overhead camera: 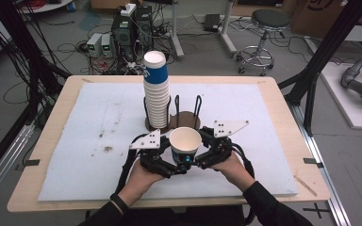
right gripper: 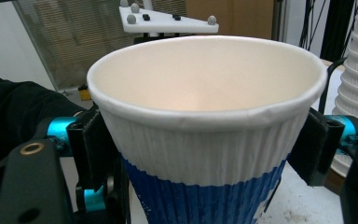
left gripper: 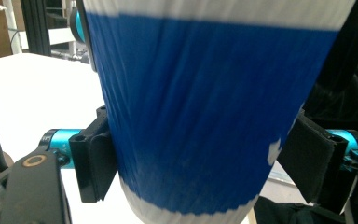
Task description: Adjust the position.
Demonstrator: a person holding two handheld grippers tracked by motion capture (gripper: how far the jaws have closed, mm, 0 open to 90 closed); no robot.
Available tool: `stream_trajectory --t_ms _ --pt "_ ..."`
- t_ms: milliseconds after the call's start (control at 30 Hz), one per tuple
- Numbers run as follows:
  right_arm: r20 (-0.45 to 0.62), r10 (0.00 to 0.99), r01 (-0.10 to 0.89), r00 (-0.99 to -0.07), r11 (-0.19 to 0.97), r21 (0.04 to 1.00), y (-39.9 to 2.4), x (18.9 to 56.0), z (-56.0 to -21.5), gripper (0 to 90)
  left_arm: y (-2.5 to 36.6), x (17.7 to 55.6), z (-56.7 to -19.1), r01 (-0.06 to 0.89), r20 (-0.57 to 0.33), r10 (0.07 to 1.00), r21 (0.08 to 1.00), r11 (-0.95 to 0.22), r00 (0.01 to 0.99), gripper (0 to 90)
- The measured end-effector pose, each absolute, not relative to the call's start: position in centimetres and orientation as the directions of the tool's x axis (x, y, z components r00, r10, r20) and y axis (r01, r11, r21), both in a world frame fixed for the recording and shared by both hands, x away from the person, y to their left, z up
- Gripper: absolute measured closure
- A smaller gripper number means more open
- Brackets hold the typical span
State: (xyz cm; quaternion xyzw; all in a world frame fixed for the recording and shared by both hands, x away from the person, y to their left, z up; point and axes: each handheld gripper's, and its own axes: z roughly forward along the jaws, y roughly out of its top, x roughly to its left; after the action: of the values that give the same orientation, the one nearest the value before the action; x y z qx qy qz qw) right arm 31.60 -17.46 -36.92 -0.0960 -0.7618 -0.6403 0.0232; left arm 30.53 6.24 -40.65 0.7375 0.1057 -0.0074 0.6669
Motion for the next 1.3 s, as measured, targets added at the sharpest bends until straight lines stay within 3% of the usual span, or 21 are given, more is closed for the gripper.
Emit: stream_trajectory --t_ms 933,1300 --pt "0.164 0.117 0.182 -0.98 0.166 0.969 -17.2 31.5 -36.9 19.4 6.4 30.6 -40.6 0.146 -0.131 0.157 0.985 -0.09 0.979 25.4" --pt "0.137 0.169 0.164 -0.976 0.156 0.974 -18.2 31.9 -36.7 19.5 7.5 30.7 -39.9 0.135 -0.111 0.211 0.985 -0.104 0.971 14.6"
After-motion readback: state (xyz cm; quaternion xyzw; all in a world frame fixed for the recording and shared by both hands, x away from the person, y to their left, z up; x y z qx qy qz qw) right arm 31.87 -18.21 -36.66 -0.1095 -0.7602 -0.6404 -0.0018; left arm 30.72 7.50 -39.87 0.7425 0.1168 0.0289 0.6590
